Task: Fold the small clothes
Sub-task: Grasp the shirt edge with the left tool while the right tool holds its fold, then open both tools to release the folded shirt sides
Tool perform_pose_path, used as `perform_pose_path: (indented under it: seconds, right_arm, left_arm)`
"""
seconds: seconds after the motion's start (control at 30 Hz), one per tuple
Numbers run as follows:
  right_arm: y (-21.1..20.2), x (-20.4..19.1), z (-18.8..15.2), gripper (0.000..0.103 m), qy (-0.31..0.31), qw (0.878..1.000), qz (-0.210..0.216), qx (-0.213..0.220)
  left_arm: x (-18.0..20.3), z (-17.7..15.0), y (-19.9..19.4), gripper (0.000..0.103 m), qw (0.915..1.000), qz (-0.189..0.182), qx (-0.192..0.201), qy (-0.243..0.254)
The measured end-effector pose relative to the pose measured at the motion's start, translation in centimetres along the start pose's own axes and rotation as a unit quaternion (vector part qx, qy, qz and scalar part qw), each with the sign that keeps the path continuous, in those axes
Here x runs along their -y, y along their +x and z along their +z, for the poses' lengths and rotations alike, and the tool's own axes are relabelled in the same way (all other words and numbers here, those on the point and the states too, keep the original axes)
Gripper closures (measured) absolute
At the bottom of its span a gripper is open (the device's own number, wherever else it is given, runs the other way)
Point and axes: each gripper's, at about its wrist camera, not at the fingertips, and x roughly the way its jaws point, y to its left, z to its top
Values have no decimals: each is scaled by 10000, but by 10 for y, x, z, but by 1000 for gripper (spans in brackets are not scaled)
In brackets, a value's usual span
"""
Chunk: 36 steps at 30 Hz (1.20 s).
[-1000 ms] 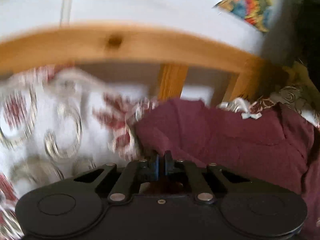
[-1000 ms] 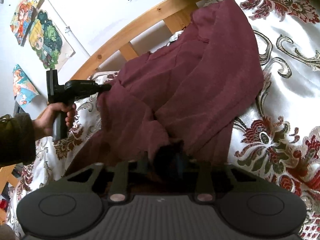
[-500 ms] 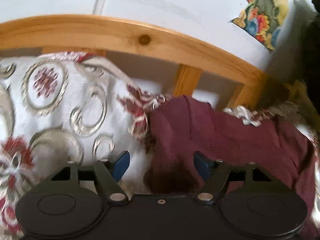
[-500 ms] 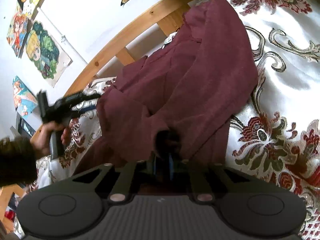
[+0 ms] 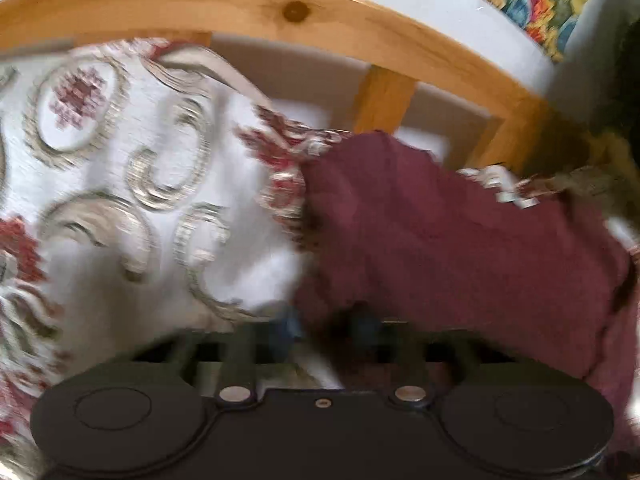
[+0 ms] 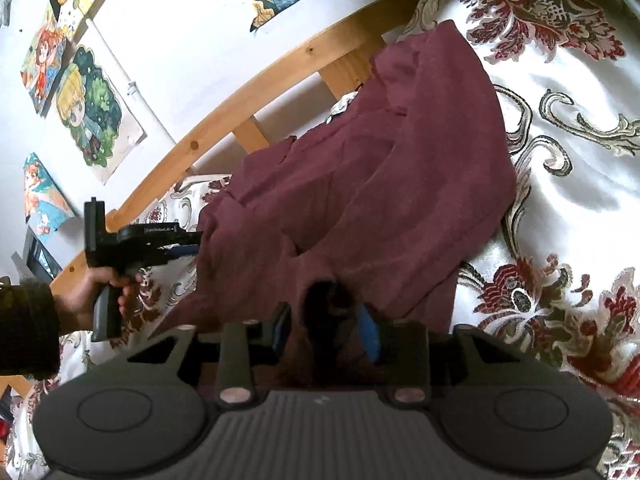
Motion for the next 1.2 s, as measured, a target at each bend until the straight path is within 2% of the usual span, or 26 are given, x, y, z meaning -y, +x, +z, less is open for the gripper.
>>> perform_pose_path:
  seconds: [0.03,0.17,0.27,0.33,0.4,0.43,0.5,0.6,0.67,0.73,0.8,0.83,0.87,0.93,1.03,1.1,1.17,1.2]
  right_arm:
    - [-1,-1,0,95,-10,10000,20,46]
    - [-16,-5,8,99,35,9992,-127,388]
    - [-23,1,15,100,363,9986,-59,375]
    - [-18,4,13,100,416,9989,-89,221]
    - [-9,6,10,100,441,9988,-202,30]
    - [-7,8,8,100,495,9986,-207,-24]
    - [-5,12,7,99,651,9977,-182,-75]
    - [-8,15,8,88,768,9970,-57,43]
    - [-9,15,9,69,771,9970,-30,103]
    - [-8,14,9,69,679,9976,-112,88]
    - [-5,9,8,79,524,9983,-271,10]
    - [-3,6,7,92,401,9981,-458,-11]
    - [-2,2,7,93,287,9975,-642,-20]
    - [-2,0,6,93,271,9971,-714,-21]
    - [-7,-3,5,87,257,9970,-733,57]
    - [-10,-9,3,72,41,9963,-841,170]
    - [-12,-16,2,43,-172,9948,-962,270]
    - [-11,-21,0,38,-320,9937,-1024,333]
  left_arm:
    - [4,-1,-4,87,9999,65,94,-39]
    - [9,-1,-19,93,9991,245,337,104]
    - [-2,-2,-18,92,9992,360,194,-15]
    - [-5,-3,-15,88,9993,353,97,-2]
    - [-10,-4,-15,76,9989,320,125,-309]
    - [-12,-4,-16,74,9984,289,163,-450]
    - [-16,-4,-19,62,9978,221,223,-579]
    - [-17,-9,-27,56,9984,214,280,-451]
    - [-15,-14,-31,56,9991,179,206,-313]
    - [-13,-19,-33,54,9995,191,123,-202]
    - [-8,-24,-32,49,9994,331,-15,-72]
    - [-6,-26,-30,49,9990,438,-83,-8]
    - [-4,-27,-29,49,9983,557,-144,43]
    - [-1,-29,-32,49,9983,556,-144,30]
    - [1,-32,-42,42,9991,399,-115,-48]
    - [6,-35,-48,38,9996,242,-102,-39]
    - [13,-40,-54,32,9999,97,-109,25]
    - [18,-43,-55,29,9999,29,-134,55]
